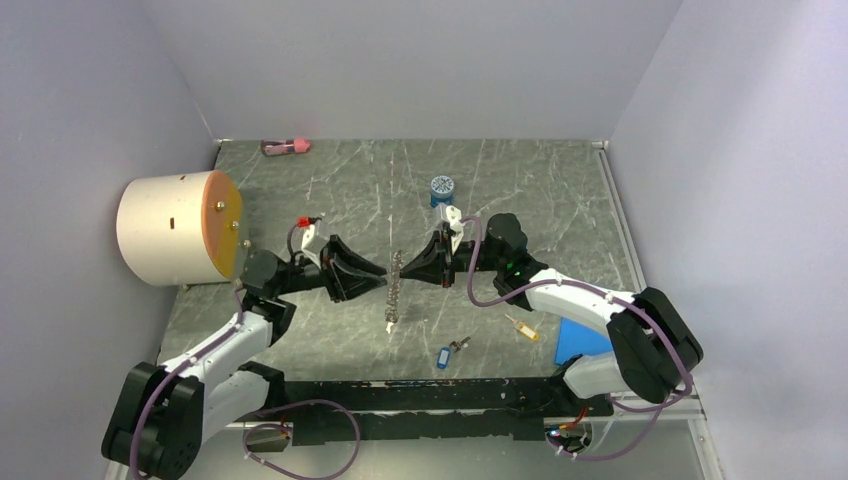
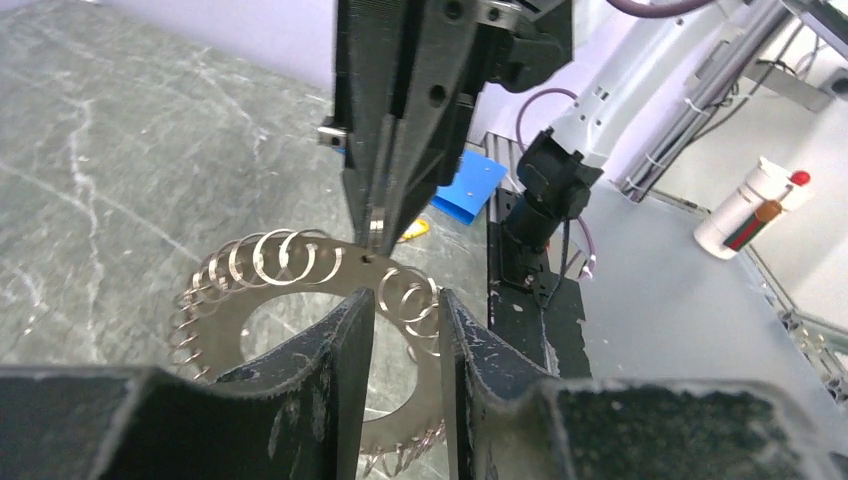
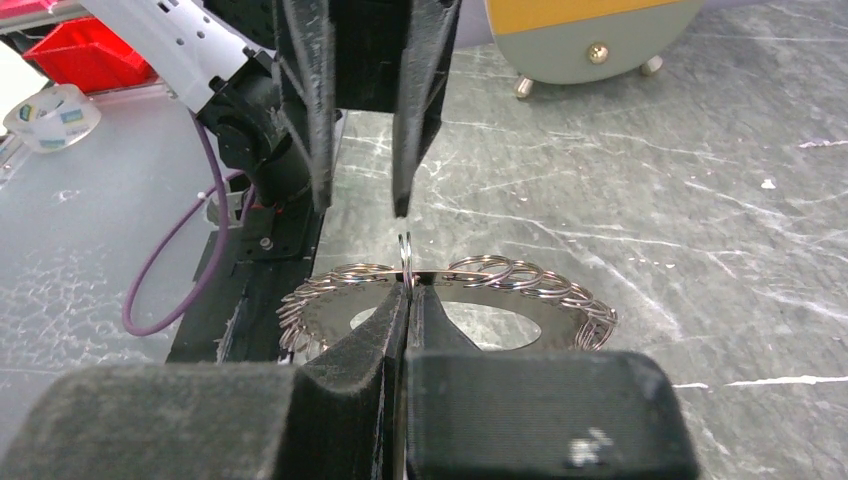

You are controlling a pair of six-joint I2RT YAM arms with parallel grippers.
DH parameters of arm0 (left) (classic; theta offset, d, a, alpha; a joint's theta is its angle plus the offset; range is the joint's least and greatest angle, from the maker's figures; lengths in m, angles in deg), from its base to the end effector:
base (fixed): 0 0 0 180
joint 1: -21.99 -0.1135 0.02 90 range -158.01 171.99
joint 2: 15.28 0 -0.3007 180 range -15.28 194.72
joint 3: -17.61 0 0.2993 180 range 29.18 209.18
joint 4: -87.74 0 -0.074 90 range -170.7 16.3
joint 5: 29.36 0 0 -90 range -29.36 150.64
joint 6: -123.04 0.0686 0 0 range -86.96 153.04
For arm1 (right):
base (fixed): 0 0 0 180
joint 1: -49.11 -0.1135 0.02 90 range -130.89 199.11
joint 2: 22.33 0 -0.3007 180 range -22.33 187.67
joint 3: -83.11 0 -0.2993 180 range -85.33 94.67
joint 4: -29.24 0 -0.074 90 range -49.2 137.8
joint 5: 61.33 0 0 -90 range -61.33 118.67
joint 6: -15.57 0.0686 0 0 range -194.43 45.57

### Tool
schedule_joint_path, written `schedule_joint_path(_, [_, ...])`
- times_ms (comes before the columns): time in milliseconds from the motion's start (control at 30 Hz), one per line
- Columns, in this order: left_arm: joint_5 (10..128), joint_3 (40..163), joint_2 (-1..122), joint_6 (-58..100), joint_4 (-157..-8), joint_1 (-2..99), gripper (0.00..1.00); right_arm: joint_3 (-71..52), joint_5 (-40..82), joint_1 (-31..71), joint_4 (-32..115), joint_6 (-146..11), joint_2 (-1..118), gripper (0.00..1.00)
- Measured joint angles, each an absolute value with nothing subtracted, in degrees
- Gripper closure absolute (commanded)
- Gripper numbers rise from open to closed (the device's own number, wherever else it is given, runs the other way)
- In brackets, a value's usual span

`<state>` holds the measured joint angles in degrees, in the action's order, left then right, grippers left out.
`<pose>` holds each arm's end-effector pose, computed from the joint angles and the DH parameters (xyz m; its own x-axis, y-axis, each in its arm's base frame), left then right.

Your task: Put the keys on the keyring

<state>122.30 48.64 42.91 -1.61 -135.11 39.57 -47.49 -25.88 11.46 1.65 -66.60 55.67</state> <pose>0.2014 -0.1271 0.2612 -0.3287 -0.1790 -0.9273 0.9290 0.1153 -0.3516 0.2303 0.2483 0.2624 -0.1499 -0.0159 -0.9886 -0.9879 -0.0365 0.1504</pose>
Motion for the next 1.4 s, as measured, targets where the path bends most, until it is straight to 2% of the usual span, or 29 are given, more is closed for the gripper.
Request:
schedule_joint_path(200, [120.95,47.79,41.77,5.16,-135.20,43.22,0.62,-47.49,-25.90,11.46,1.67,-66.38,55.67,1.00])
schedule_joint_path(333, [119.75,48.27,41.16,9.12,-132.27,44.16,0.69,-47.46,-25.97,11.44,1.67,-66.34,55.67,1.00])
schedule_joint_path(433, [118.94,49.19,41.32,11.02,-130.17,44.31,0.71,-47.46,-26.14,11.46,1.67,-66.29,55.67,1.00])
schedule_joint_path(1033, [118.20,52.16,47.98,11.15,-132.35,46.19,0.72,-47.46,-27.32,11.46,1.93,-66.29,55.80,1.00])
schedule_joint_path(1100, [118.22,52.55,48.00,11.20,-132.35,46.59,0.77,-47.42,-27.34,11.46,1.93,-66.27,55.97,1.00])
schedule_joint_path(1267, [118.24,53.03,48.00,11.63,-132.03,47.02,0.97,-47.35,-27.52,11.46,1.95,-66.23,56.32,1.00])
schedule_joint_path(1367, [118.48,53.41,48.00,12.64,-130.96,47.02,0.97,-47.35,-27.65,11.46,2.02,-66.23,56.37,0.99])
schedule_joint_path(1400, [118.55,53.73,48.00,12.90,-130.26,47.04,0.98,-47.33,-27.60,11.46,2.13,-66.23,56.37,0.92])
